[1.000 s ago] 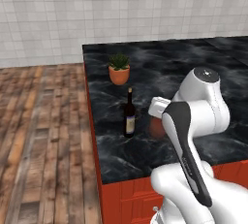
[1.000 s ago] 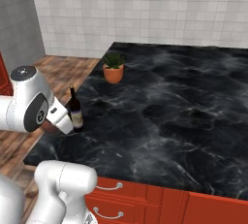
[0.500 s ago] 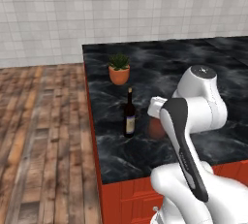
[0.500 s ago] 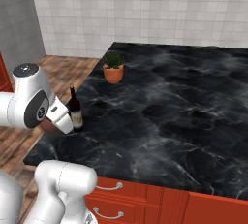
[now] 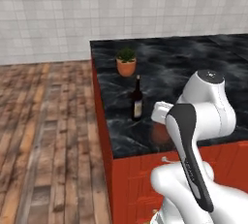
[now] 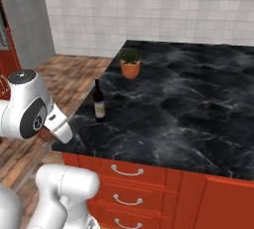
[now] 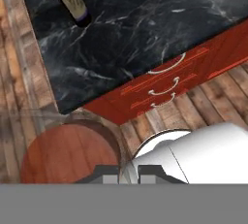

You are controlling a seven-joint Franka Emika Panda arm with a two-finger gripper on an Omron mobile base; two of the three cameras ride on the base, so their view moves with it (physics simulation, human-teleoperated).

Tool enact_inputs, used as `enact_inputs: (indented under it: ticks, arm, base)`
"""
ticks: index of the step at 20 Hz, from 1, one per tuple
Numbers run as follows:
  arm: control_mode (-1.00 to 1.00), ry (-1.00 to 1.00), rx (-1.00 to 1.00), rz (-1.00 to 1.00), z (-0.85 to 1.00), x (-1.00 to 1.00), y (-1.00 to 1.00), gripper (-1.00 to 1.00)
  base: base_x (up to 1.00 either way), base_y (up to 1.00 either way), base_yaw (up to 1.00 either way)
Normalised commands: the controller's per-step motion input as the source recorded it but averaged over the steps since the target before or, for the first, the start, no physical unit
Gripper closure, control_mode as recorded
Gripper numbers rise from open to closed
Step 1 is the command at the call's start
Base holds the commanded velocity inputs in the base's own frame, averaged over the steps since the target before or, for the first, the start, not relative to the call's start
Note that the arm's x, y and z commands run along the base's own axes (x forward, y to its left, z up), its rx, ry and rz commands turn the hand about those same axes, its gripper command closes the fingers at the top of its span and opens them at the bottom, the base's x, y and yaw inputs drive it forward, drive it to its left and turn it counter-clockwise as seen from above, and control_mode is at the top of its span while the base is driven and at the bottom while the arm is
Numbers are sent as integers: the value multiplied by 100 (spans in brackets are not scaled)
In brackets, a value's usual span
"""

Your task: Place the microwavable item in the microwave. Then, close the microwave door and press the start button.

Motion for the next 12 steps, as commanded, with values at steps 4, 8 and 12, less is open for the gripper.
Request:
enact_inputs:
  ticks: [4,8,12]
  arm:
    - [100,0,0,0,0,0,0,100]
    - [100,0,0,0,0,0,0,100]
    - [100,0,0,0,0,0,0,100]
  base:
    - [-34,92,18]
    - [-2,100,13]
    - [24,100,2]
